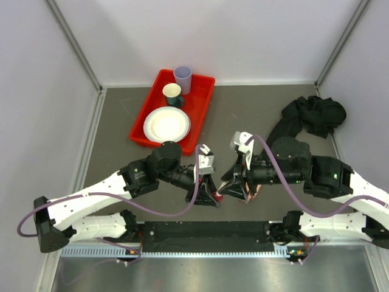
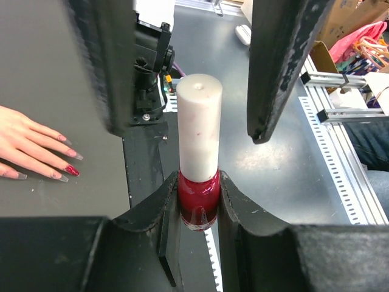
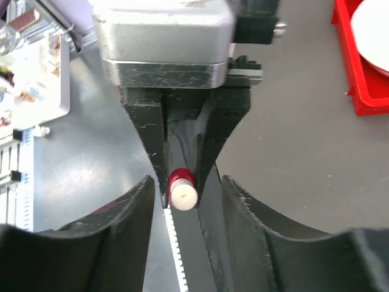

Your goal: Paint the nails

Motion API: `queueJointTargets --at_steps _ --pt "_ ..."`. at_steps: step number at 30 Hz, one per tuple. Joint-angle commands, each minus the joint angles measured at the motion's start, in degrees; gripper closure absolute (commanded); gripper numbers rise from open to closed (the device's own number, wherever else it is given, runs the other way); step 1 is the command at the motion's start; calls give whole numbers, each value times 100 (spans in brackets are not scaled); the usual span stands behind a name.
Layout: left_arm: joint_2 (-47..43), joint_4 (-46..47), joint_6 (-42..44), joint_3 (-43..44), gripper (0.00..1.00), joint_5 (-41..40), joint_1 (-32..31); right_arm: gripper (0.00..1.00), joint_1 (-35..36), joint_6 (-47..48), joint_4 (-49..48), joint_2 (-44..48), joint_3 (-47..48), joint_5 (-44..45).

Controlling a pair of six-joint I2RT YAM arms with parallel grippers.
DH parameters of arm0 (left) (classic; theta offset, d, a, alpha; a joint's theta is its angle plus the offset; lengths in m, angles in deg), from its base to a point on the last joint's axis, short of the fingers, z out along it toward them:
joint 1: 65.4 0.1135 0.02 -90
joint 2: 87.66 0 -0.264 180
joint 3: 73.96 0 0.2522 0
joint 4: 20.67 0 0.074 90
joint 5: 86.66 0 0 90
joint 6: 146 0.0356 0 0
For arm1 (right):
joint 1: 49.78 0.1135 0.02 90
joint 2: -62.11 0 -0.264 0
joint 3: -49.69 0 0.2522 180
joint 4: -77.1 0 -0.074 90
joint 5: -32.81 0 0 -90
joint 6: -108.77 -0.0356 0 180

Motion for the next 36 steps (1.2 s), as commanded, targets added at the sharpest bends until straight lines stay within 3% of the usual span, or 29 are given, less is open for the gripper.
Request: queueJointTargets --at_steps 1,3,4,5,6,7,9,11,13,14,16,17,19,23,25,26,27,28,30,32,36 --pt "-116 293 -1 263 100 -70 0 58 -53 160 -141 -37 -32 -432" --pt "-160 258 52 281 100 -245 0 73 -61 177 -167 -37 -76 -582" --pt "-230 214 69 298 100 -708 0 90 -61 160 -193 -46 -85 -583" --pt "-266 162 113 298 100 -1069 0 98 -70 142 -185 -46 -94 -496" --pt "-301 118 157 307 100 -1456 0 100 -96 116 -176 -55 -102 -399" --pt "-380 13 175 307 100 -2565 0 100 -105 38 -185 -46 -120 -285" --pt "-442 20 210 246 100 -3651 0 100 -105 -147 -255 -55 -173 338" --pt "-407 221 131 150 100 -5597 0 100 -105 -585 -395 -203 -208 1318" --pt "-206 310 219 184 100 -6325 0 100 -18 -1573 -273 -405 -155 2278" --pt "-126 406 219 210 100 -6738 -9 100 61 -2059 -177 -485 -155 3388" --pt "93 626 333 167 100 -6917 -9 100 542 -3242 147 -783 -129 4247" --pt "164 749 394 149 100 -6970 -18 100 728 -3555 384 -915 63 4974" --pt "365 908 412 149 100 -6892 -9 100 852 -3915 684 -1276 283 5313" --pt "306 864 386 26 100 -6663 -9 100 870 -3822 923 -1190 355 5561" --pt "122 760 430 -114 100 -6279 -18 98 853 -3324 512 -796 215 5360" --pt "51 715 430 -158 100 -6024 -9 91 835 -3094 318 -680 92 4880" --pt "-150 697 386 -211 100 -5751 -9 74 661 -2883 203 -548 56 4571" --pt "-256 784 412 -368 100 -4931 -9 64 590 -2490 124 -443 38 4255" --pt "-528 785 412 -475 100 -4144 0 40 379 -2084 79 -170 56 3437" --pt "-661 733 360 -528 100 -3220 -9 33 308 -1416 -26 84 65 2552" --pt "-671 478 333 -344 100 -1936 -9 35 255 -676 -184 235 108 976"
